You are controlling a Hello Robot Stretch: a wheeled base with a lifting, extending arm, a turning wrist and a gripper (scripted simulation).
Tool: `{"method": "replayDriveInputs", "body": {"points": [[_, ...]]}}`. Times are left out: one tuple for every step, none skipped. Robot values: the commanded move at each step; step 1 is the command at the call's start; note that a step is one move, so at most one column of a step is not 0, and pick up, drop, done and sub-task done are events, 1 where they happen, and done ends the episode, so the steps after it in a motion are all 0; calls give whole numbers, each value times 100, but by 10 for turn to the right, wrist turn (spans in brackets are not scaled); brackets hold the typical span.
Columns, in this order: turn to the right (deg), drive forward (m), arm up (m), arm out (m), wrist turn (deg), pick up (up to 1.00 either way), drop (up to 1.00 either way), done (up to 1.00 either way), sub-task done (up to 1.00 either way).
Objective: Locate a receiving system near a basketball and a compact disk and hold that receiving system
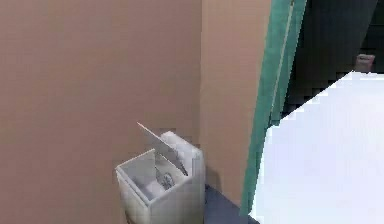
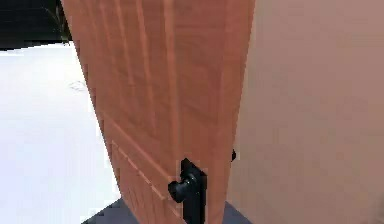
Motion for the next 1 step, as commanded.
{"method": "replayDriveInputs", "body": {"points": [[450,0,0,0,0,0,0,0,0]]}}
